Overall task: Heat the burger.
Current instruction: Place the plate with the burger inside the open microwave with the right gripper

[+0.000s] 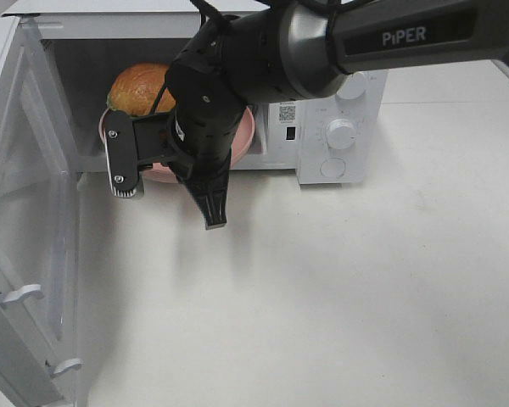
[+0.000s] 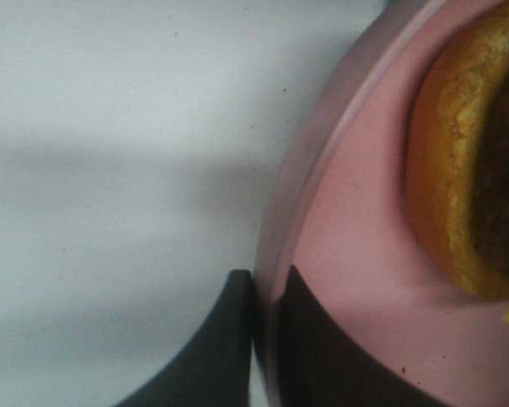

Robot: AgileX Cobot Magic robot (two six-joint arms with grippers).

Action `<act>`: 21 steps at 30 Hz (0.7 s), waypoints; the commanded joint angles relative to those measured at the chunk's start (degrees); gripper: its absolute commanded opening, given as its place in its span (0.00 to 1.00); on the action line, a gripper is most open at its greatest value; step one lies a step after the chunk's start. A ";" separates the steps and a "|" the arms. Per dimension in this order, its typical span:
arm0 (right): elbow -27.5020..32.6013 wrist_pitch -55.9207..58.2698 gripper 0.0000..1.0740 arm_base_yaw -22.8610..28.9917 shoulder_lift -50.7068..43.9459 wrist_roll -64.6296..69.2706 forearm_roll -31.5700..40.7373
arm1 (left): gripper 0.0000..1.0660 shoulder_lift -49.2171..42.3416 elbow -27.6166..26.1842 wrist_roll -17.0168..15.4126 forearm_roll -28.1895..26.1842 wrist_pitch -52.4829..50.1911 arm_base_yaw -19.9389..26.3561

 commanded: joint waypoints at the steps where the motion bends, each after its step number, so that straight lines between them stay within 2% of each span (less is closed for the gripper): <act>1: -4.93 -1.09 0.00 -0.06 1.20 1.20 -3.04 | 0.92 -0.97 -0.06 0.06 -0.29 0.11 0.11; 5: -9.22 0.40 0.00 -0.23 3.55 1.09 -4.18 | 0.92 -0.97 -0.06 0.06 -0.29 0.11 0.11; 21: -19.37 1.72 0.01 -1.32 9.74 1.09 -4.64 | 0.92 -0.97 -0.06 0.06 -0.29 0.11 0.11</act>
